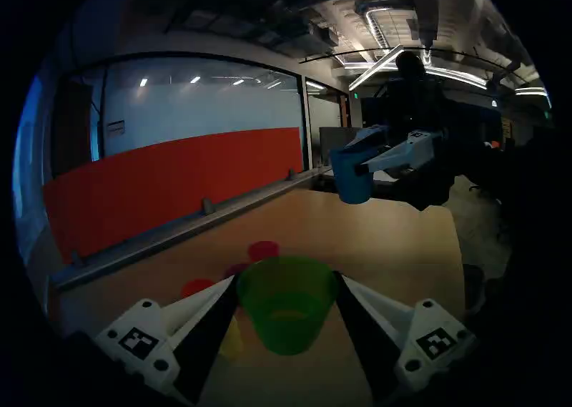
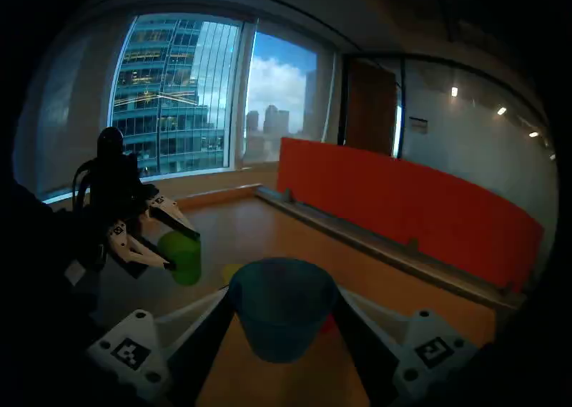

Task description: Pour water

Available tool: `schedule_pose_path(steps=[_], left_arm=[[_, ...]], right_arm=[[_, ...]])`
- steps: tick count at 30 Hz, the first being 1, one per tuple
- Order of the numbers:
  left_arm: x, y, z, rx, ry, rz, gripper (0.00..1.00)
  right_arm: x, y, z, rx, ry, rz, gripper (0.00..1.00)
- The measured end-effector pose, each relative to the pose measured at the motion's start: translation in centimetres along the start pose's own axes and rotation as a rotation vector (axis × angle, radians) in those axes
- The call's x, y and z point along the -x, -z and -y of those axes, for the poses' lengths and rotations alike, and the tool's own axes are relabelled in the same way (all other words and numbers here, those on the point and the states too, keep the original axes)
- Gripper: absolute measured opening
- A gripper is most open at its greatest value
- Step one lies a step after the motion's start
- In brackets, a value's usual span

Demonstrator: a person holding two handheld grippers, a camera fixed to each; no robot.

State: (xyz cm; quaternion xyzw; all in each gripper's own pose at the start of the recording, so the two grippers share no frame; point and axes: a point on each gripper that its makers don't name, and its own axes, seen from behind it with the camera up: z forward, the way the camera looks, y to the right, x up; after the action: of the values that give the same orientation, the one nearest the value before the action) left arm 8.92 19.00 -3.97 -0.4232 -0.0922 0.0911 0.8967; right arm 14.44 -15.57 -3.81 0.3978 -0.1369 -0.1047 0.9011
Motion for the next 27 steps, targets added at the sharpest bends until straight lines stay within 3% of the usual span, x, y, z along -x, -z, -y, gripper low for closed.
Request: schedule_pose_path(steps=[27], left_arm=[[1.0, -0.7, 0.4, 0.005, 0.002, 0.044, 0.9]], right_arm=[[3.9, -1.0, 0.7, -0.044, 0.039, 0.112, 0.92]])
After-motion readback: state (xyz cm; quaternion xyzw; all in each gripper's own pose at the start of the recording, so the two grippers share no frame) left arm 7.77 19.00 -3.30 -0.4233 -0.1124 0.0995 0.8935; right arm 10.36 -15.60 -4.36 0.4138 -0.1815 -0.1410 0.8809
